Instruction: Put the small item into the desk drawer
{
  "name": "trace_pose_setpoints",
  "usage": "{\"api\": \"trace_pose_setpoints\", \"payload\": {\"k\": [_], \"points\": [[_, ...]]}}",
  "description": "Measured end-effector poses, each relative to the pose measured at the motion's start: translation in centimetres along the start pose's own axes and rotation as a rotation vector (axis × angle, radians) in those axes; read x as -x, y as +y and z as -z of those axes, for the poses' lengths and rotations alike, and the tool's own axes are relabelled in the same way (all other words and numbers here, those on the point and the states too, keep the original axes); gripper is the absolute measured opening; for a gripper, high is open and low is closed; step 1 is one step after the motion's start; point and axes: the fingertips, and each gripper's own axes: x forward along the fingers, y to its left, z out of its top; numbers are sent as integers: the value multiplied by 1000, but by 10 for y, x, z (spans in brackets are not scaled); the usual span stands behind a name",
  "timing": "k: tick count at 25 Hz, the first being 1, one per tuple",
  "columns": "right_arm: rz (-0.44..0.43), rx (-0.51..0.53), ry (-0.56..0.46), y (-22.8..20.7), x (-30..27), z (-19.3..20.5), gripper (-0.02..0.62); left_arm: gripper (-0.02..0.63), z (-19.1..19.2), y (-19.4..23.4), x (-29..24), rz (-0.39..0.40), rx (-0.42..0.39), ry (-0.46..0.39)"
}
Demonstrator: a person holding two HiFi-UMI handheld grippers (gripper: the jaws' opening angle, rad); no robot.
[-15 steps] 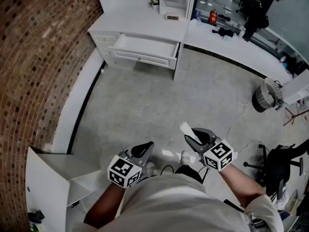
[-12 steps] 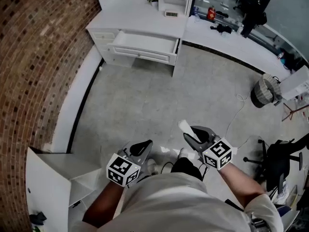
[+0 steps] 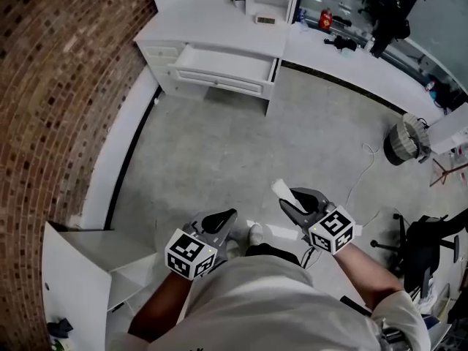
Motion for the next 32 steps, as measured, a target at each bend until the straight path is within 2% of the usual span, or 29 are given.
{"api": "trace_pose_setpoints", "payload": {"k": [6,12,17,23,32], "points": [[-10,2,-24,-48,-12,-25,135,5,-19,15,-27,-38,16,7],[-16,25,-42,-88,-30,-43,135,5,-40,27,-50,-56,-7,-7],[-2,14,-40,-105,-49,-53,135,6,-50,45,-59,-30,-13,3],[59,0,-24,-125,-87,-66,135,6,-68,100,-69,31,-33,-3],[152,-19,-16,-143,-178,-123,135,6,-114,210,-55,136,-104,26]]}}
